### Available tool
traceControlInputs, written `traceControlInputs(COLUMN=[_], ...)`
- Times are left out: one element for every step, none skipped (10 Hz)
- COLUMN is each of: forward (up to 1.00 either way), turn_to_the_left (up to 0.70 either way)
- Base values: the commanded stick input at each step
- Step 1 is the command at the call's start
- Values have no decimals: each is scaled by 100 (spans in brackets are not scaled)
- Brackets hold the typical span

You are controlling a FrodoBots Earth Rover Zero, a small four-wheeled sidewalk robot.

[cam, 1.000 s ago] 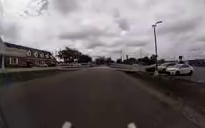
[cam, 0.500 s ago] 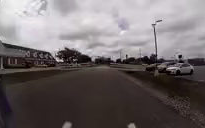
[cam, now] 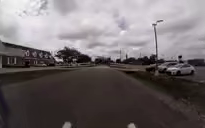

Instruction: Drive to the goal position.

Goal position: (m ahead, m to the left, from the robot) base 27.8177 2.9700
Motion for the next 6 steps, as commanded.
traceControlInputs(forward=[60, 60, 60, 60, 60, 45], turn_to_the_left=[0, 0, 0, 0, 0, 0])
